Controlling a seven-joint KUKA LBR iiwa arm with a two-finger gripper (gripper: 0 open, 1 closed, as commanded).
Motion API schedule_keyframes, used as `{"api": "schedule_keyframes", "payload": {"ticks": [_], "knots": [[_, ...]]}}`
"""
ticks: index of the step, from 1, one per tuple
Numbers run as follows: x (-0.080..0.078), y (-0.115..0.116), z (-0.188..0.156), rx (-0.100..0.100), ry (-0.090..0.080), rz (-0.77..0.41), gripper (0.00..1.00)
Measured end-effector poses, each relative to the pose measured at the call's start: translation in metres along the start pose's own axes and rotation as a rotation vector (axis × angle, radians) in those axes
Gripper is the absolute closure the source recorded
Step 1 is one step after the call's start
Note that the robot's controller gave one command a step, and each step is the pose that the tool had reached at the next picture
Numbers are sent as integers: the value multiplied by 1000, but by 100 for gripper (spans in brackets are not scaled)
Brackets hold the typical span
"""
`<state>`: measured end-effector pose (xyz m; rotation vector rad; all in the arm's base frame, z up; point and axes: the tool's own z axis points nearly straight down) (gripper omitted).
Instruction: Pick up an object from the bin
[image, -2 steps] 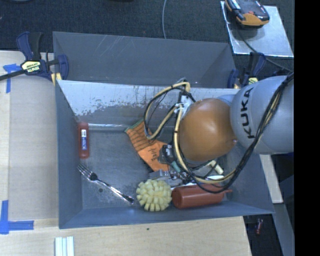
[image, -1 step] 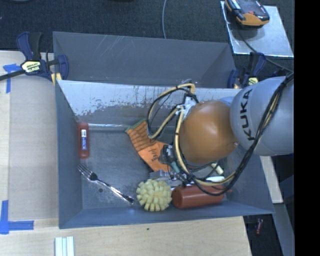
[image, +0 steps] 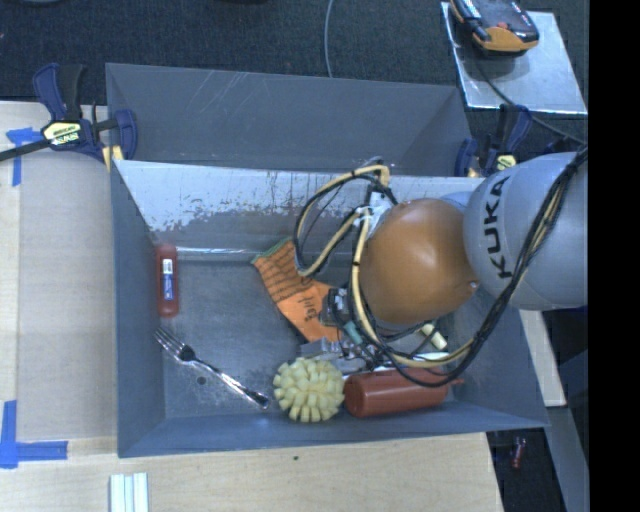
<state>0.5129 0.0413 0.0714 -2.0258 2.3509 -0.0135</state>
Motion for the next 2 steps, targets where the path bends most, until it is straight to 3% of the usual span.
{"api": "schedule_keyframes", "payload": {"ticks": [2], "knots": [[0, 0, 0, -1, 0, 1, 100]]}}
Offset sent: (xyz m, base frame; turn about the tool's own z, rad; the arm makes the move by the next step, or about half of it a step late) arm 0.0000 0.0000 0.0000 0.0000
